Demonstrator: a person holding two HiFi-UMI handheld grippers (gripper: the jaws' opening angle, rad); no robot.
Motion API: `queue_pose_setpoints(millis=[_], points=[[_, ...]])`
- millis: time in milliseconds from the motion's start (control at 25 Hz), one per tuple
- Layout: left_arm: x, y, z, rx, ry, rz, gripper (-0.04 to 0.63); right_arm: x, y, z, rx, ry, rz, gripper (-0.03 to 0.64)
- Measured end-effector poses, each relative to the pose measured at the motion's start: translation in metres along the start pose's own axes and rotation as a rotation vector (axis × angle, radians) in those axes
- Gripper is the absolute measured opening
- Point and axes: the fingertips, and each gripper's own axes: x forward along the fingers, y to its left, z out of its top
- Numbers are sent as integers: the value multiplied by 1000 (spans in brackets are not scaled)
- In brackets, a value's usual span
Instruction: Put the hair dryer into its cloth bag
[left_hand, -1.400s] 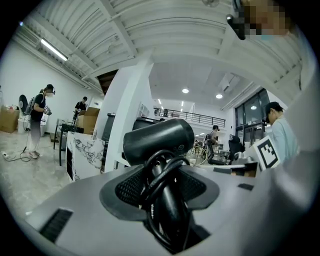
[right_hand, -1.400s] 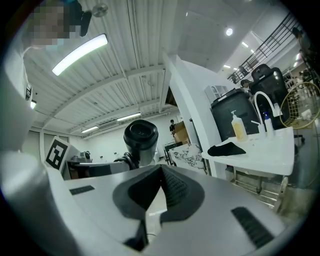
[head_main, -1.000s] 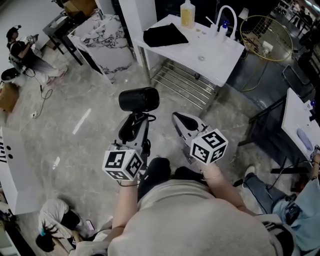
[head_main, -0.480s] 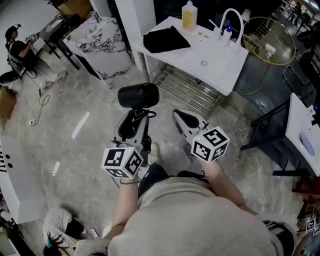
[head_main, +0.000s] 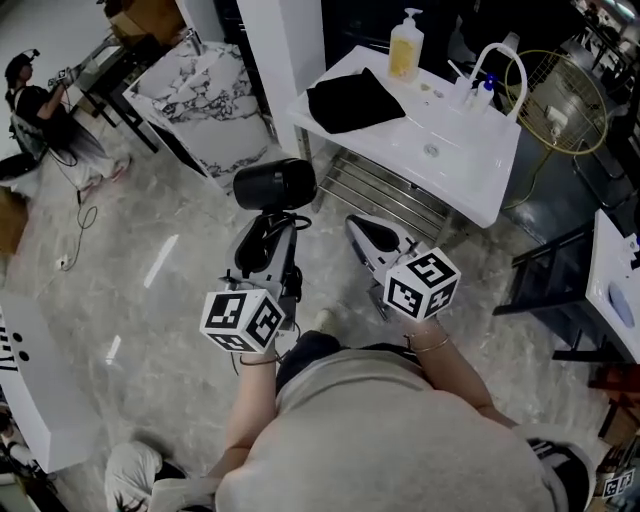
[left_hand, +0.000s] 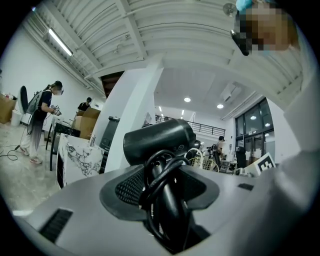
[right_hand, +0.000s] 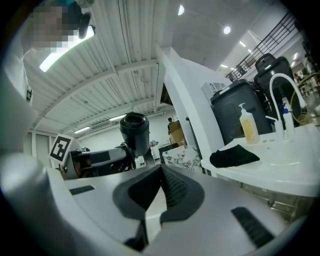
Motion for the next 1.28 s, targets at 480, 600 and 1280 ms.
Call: queue_pose_setpoints(millis=[480,600,1280], points=[[56,81,16,-33,31,-67,198,87,-20,17,39,-19,-66,-2],[64,89,12,-53,35,-72,198,96,-26,15,35,-5,-75,-2],[168,129,13,-65,29,-71,198,167,-117,31,43,20,-45,-2]])
